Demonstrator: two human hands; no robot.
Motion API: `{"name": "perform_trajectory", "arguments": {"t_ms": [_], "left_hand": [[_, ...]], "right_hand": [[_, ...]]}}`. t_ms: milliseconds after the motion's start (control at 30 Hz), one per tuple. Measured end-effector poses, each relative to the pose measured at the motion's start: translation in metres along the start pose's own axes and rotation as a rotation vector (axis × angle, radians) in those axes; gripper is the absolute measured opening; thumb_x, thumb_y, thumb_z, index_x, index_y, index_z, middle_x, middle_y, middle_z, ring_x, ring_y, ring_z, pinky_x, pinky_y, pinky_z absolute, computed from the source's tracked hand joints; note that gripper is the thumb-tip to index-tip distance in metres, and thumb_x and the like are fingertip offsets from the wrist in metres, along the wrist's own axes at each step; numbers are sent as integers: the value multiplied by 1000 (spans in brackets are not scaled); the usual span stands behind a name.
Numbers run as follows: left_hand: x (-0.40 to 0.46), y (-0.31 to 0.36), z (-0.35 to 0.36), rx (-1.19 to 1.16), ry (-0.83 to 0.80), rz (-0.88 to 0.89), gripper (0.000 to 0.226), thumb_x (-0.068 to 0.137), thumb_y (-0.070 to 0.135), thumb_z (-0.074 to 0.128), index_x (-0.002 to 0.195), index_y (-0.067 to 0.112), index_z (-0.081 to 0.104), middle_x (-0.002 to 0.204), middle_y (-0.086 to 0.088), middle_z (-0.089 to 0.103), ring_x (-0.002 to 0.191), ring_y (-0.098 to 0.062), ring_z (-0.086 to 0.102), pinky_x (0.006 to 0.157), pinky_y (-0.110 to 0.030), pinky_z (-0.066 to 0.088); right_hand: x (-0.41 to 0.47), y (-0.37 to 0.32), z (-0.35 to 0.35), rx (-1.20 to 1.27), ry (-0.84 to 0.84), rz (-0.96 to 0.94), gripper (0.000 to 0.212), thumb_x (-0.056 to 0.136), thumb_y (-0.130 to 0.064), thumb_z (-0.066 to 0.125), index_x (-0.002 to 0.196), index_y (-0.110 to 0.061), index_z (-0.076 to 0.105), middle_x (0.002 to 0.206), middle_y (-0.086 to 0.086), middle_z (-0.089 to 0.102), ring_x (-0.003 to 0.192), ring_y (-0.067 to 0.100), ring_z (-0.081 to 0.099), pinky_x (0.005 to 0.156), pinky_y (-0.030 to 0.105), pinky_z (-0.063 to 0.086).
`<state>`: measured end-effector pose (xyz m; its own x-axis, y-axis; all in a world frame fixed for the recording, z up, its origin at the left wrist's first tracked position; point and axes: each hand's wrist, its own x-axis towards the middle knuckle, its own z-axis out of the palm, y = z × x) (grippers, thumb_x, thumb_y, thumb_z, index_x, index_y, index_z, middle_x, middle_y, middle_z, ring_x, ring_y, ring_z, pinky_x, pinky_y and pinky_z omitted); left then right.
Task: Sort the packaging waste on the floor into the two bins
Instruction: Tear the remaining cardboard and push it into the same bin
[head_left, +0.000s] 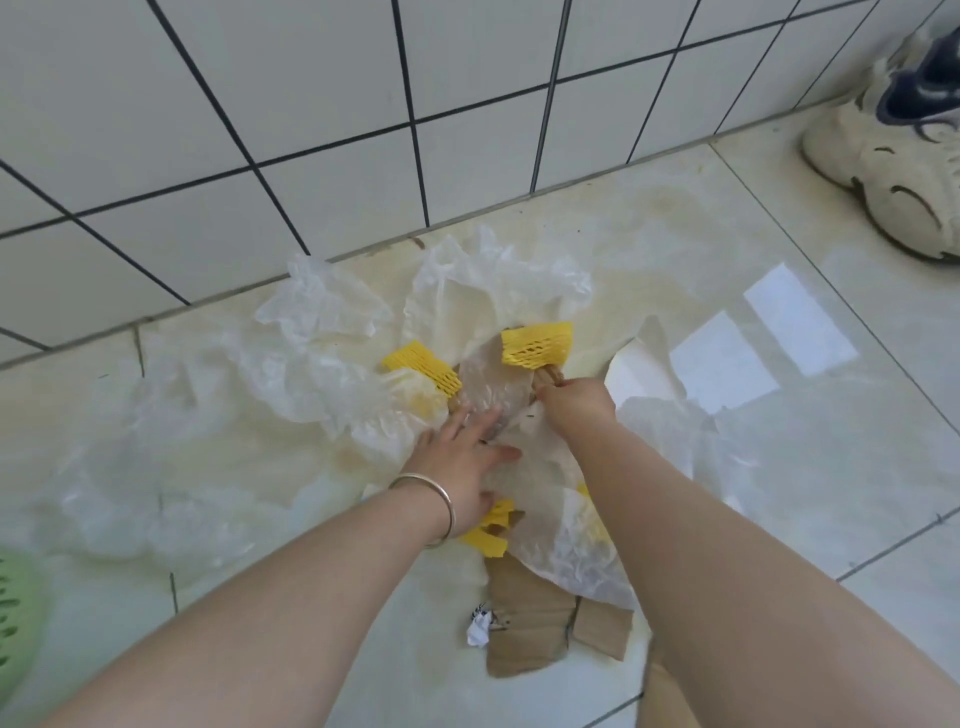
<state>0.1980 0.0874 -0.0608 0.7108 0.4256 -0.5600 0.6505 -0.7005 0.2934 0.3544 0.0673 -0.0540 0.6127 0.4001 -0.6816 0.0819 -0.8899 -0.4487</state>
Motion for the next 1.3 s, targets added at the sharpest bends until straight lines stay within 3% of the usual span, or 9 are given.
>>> {"name": "perform_trajectory", "arguments": {"t_ms": [133, 233, 333, 533, 600, 667, 767, 1000, 1300], "left_hand": [[-4, -4, 4, -21, 59, -3, 51, 86, 30, 54, 134, 39, 41, 159, 7, -6, 148, -22, -5, 119, -45, 15], [-11, -15, 3, 19, 167, -98, 42, 86, 28, 51, 128, 32, 48, 158, 3, 8, 145, -22, 12, 116, -41, 20], [-23, -31, 1, 6, 296, -199, 43, 85, 26, 53, 127, 30, 50, 153, 1, 23, 141, -23, 24, 115, -40, 22], [-72, -51, -1, -469, 800, -352, 40, 80, 33, 48, 109, 12, 65, 125, -10, 54, 118, -26, 49, 102, -30, 35], [-91, -60, 11, -600, 890, -518, 29, 84, 18, 55, 109, 8, 63, 122, -13, 53, 118, -28, 49, 103, -29, 33], [-105, -72, 26, -712, 875, -730, 29, 84, 5, 57, 113, 6, 60, 125, -16, 48, 120, -32, 47, 104, -34, 33], [-113, -87, 42, -813, 770, -920, 36, 85, 10, 58, 121, 7, 55, 132, -17, 43, 123, -32, 47, 106, -37, 36], [-103, -74, 44, -865, 559, -924, 50, 83, 19, 64, 128, 7, 46, 131, -16, 49, 118, -32, 51, 98, -35, 40], [-94, -71, 30, -937, 457, -983, 31, 88, 18, 55, 119, 14, 56, 117, -7, 65, 110, -29, 58, 88, -30, 44]], "right_hand": [[-2, 2, 7, 121, 22, 18, 28, 86, -35, 58, 104, -16, 67, 113, 10, 62, 108, 27, 57, 73, 26, 39], [-7, 1, -1, 248, 121, -60, 18, 88, -31, 56, 77, -17, 55, 75, 0, 55, 91, 28, 53, 72, 30, 38], [-21, -2, -14, 247, 219, -177, 15, 92, -27, 51, 82, -15, 50, 67, -8, 46, 82, 22, 49, 70, 30, 35], [-43, -8, -29, 420, 340, -291, 11, 92, -24, 53, 85, -16, 50, 68, -11, 49, 78, 17, 50, 74, 28, 39], [-48, -11, -34, 487, 355, -286, 10, 91, -23, 55, 83, -19, 51, 70, -12, 51, 80, 16, 51, 79, 31, 42], [-53, -13, -35, 548, 360, -293, 11, 90, -23, 56, 80, -22, 52, 71, -13, 53, 82, 15, 52, 84, 32, 44], [-63, -13, -31, 575, 359, -318, 7, 90, -22, 57, 85, -19, 53, 72, -14, 53, 81, 13, 52, 83, 29, 43], [-89, -5, 0, 439, 194, -399, 32, 90, -21, 58, 64, -27, 41, 64, -11, 42, 59, 6, 39, 67, 26, 35], [-99, 2, 20, 393, 101, -327, 13, 95, -21, 50, 82, -17, 48, 81, -2, 53, 59, 7, 40, 55, 20, 32]]}}
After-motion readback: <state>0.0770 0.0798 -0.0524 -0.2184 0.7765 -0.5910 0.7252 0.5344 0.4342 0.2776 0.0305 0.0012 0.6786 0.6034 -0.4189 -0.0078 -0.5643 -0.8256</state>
